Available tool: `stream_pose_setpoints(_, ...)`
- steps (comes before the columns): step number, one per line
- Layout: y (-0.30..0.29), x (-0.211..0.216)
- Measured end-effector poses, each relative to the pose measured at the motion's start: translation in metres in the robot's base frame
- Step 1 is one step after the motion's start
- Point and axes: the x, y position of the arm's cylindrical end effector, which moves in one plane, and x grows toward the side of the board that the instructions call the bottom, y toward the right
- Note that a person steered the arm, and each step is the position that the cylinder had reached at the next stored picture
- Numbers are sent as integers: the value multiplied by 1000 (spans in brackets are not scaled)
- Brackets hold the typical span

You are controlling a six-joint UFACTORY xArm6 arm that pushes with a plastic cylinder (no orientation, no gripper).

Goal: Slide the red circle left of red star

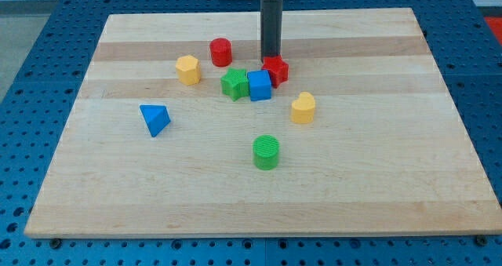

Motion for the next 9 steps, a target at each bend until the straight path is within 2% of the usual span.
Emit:
stream_pose_setpoints(2,-28,-34)
stream_pose_setpoints(4,-106,-46)
stream_pose_setpoints(6,-162,-36)
stream_pose_setpoints(8,-174,-15)
stream_pose_setpoints(9,-155,-13)
